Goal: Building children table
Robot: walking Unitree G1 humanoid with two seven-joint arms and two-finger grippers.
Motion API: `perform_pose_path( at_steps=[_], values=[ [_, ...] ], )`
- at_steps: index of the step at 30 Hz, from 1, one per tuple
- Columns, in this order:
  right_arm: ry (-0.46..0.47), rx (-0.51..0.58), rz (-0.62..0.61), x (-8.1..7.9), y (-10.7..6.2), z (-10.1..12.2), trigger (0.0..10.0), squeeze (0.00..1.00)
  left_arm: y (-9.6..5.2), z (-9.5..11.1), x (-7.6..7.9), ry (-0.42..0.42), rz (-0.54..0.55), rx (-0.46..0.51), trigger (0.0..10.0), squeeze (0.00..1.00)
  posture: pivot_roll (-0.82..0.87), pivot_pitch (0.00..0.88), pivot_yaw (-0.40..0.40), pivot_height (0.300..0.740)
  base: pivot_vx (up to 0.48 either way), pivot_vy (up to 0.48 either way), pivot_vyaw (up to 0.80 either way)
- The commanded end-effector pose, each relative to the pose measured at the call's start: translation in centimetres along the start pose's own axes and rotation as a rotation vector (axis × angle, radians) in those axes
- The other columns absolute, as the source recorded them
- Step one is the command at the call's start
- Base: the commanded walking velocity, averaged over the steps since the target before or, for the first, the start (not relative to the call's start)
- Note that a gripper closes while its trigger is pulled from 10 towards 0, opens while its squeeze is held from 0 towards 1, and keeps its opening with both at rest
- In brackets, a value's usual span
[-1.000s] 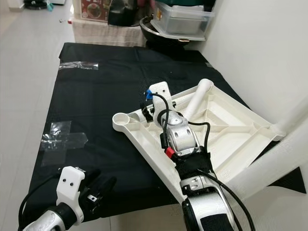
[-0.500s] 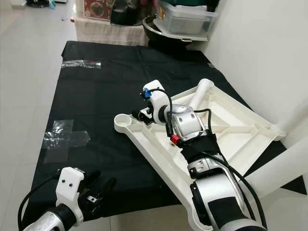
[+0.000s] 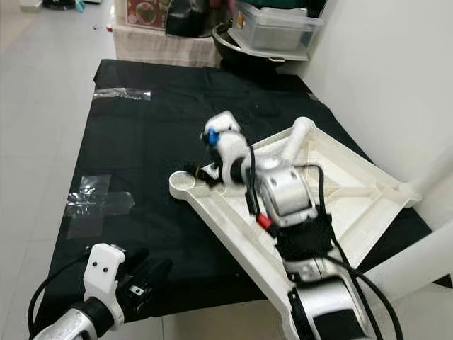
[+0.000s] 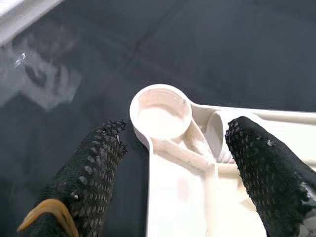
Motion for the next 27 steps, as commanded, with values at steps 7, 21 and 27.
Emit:
perform_pose_path(
  at_steps=[7,21,27],
  values=[
    [0.223,0.288,-0.18,0.6,-1.5,1.2,10.0,0.0,0.3,-0.1,0.2,-0.013,-0.001,0.002,10.0,0.0,0.05,0.085,-0.156,0.74,0.0,0.0,0.0],
    [0.203,0.501,-0.283,-1.4,-2.6,1.9,10.0,0.0,0.1,-0.1,0.1,0.017,0.01,-0.001,10.0,0.0,0.06,0.087,-0.147,0.74,0.0,0.327,0.0],
    [0.199,0.548,-0.292,-1.4,-2.7,2.2,10.0,0.0,0.1,-0.1,0.1,0.017,0.013,-0.003,10.0,0.0,0.06,0.092,-0.147,0.74,0.0,0.0,0.0]
  ],
)
Point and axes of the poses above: a point about 5 cm out from each wrist's last joint towards the gripper, its own y axis pointing out of the wrist towards the gripper, its own z axis along the axis of the wrist's last joint, x = y × z, the point moved 1 cm from there along y, pointing out of the wrist towards the gripper, and after that the axes turned 6 degrees about y, right-handed, at the moved point
